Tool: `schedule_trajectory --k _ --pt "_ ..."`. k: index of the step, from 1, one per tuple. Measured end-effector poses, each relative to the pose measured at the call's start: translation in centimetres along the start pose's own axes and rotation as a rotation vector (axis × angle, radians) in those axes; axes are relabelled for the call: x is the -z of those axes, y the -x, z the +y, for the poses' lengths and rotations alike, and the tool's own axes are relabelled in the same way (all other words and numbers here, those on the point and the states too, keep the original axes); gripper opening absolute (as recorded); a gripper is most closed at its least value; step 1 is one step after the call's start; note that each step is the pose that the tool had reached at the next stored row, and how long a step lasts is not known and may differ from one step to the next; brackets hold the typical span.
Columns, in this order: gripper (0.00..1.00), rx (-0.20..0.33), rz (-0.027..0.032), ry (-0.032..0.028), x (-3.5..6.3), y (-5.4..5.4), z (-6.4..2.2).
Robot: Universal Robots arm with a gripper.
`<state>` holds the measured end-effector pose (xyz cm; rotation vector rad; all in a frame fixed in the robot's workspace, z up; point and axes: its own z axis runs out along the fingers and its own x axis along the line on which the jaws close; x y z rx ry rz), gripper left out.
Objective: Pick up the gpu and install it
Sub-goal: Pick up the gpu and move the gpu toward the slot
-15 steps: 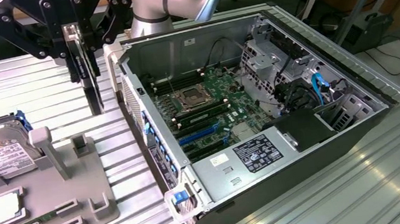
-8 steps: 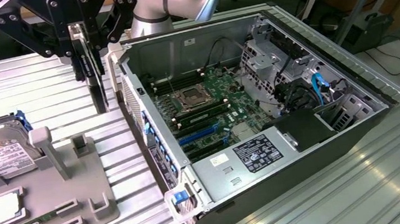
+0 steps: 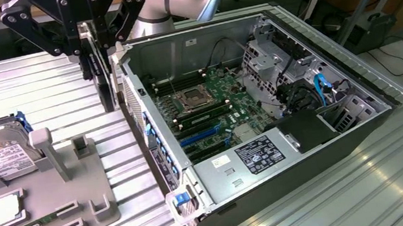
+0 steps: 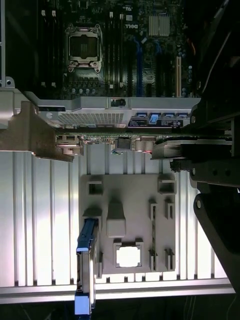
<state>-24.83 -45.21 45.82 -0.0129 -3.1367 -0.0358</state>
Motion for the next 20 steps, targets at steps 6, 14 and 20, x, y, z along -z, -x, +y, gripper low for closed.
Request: schedule_trajectory --k 6,14,20 --pt "0.28 0.0 0.0 0.0 0.0 0.8 0.01" --pt "0.28 0.0 0.0 0.0 0.01 1.8 0.01" --pt "0.28 0.0 0.0 0.0 0.01 2.3 0.02"
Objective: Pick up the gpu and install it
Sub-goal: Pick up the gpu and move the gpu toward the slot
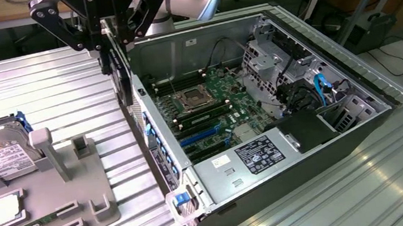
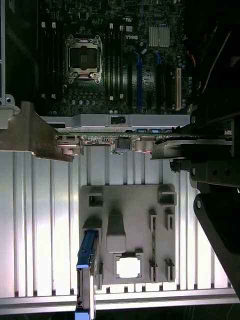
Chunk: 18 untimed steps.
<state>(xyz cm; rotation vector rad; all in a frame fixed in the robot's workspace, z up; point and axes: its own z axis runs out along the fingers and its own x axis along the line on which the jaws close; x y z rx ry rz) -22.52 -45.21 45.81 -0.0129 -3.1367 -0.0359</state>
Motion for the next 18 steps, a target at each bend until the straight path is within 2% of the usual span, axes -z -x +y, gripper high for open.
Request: schedule_trajectory --k 18 --pt "0.28 0.0 0.0 0.0 0.0 1.5 0.01"
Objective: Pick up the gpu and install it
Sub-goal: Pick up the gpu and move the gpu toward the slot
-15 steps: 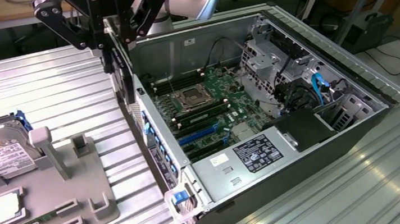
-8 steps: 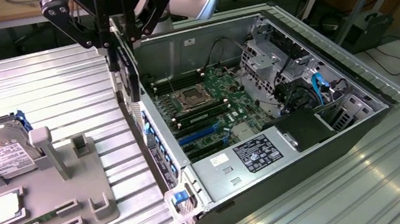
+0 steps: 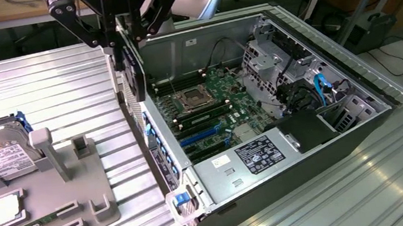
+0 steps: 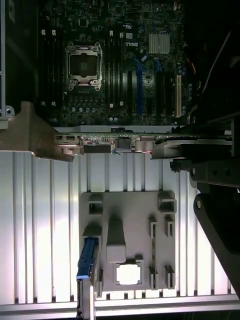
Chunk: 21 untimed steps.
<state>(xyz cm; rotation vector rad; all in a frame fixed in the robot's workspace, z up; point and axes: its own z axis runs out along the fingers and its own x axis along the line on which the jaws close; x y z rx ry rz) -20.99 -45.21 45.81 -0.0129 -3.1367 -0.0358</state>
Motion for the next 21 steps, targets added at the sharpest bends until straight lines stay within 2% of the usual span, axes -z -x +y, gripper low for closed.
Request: schedule_trajectory --k 21 --pt "0.28 0.0 0.0001 -0.0001 0.0 1.3 0.01"
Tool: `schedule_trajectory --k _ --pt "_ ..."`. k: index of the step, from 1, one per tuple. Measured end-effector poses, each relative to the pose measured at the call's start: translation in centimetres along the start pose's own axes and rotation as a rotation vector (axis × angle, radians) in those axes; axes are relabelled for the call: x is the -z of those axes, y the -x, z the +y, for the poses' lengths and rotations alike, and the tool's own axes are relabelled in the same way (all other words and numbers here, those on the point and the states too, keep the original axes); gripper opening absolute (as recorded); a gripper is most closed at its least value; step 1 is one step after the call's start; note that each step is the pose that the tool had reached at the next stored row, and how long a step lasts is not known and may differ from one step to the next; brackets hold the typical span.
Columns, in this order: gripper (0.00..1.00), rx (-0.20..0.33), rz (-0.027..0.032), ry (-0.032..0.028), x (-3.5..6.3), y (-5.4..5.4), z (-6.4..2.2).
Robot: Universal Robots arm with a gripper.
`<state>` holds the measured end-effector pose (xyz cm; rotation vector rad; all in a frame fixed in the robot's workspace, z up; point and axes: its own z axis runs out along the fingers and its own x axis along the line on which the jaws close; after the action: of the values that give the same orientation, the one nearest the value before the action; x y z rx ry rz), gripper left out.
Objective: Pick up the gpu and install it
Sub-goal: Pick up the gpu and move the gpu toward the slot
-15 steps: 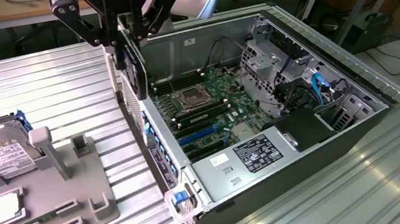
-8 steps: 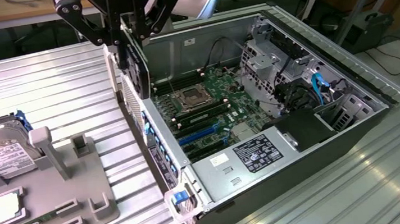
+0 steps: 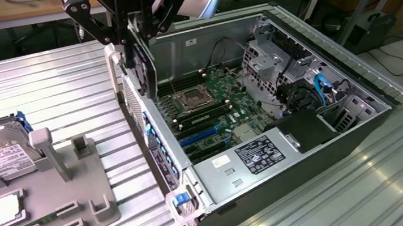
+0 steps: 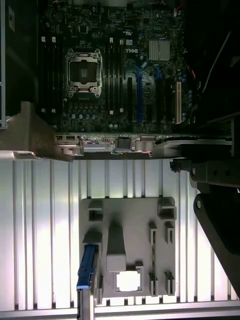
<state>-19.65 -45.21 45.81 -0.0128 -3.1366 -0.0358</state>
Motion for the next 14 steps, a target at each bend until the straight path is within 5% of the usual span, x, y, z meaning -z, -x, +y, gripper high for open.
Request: schedule_trajectory --k 14 --pt "0.28 0.0 -0.0001 0.0001 -0.02 1.4 0.01"
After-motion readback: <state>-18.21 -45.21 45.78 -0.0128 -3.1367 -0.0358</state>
